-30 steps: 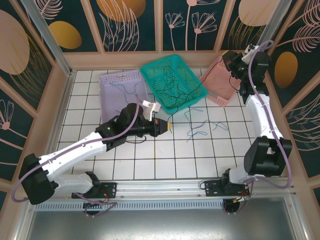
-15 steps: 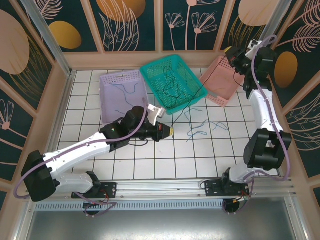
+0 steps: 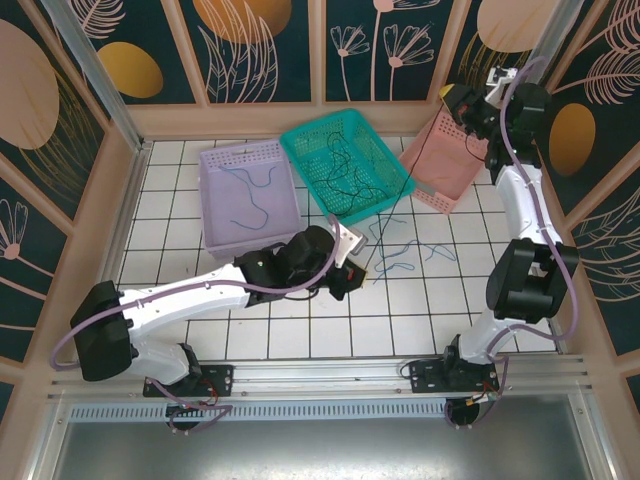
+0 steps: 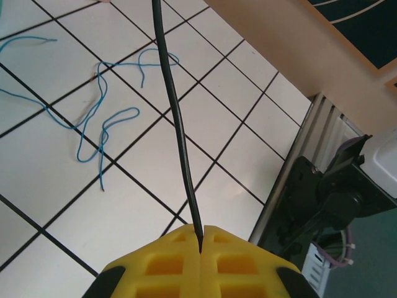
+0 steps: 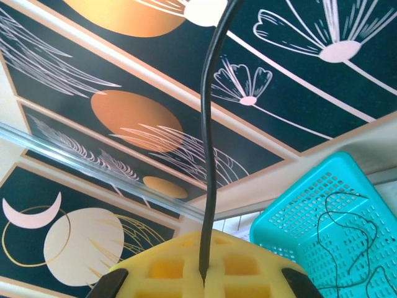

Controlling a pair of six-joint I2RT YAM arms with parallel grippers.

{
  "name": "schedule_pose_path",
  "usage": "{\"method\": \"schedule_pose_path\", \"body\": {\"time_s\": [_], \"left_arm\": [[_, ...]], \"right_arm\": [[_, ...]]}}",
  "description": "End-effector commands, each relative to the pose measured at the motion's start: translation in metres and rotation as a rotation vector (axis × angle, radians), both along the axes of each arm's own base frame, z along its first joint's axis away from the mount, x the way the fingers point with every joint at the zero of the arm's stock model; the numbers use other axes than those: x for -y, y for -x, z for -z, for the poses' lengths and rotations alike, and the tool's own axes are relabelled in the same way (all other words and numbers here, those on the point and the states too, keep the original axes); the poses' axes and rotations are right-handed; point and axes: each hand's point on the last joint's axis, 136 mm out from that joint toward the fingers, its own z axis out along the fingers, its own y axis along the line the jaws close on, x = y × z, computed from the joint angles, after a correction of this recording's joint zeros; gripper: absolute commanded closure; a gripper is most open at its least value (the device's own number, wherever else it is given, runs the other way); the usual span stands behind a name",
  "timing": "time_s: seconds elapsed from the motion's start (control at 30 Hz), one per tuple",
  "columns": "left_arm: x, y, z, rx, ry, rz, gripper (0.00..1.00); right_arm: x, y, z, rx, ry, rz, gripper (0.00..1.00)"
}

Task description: Untangle the cables

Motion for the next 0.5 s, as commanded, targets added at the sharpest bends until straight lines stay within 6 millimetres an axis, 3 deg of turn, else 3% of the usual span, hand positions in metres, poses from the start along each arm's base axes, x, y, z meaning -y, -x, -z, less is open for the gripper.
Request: {"method": "schedule_pose_path", "body": {"time_s": [0.0, 0.2, 0.37, 0.4, 0.47], "left_arm": [[-0.034, 0.063, 0.077, -0.155, -0.321, 0.175, 1.0], [-0.026, 0.056, 0.076, -0.127, -0.308, 0.154, 1.0], [-0.025, 0.039, 0.069, -0.089, -0.293, 0.056, 1.0], [-0.025, 0.033, 0.062, -0.078, -0.277, 0.018, 0.96], [-0.025, 0.016, 0.037, -0.051, -0.215, -0.078, 0.61]], "right_arm": [[0.046, -0.011, -0.074, 0.276, 0.029, 0.194, 1.0], [0.032, -0.004, -0.073, 0.282, 0.043, 0.147, 1.0], [0.004, 0.01, -0.077, 0.325, 0.092, 0.043, 1.0], [-0.004, 0.014, -0.077, 0.333, 0.108, 0.017, 1.0], [-0.022, 0.024, -0.074, 0.35, 0.155, -0.039, 1.0]]}}
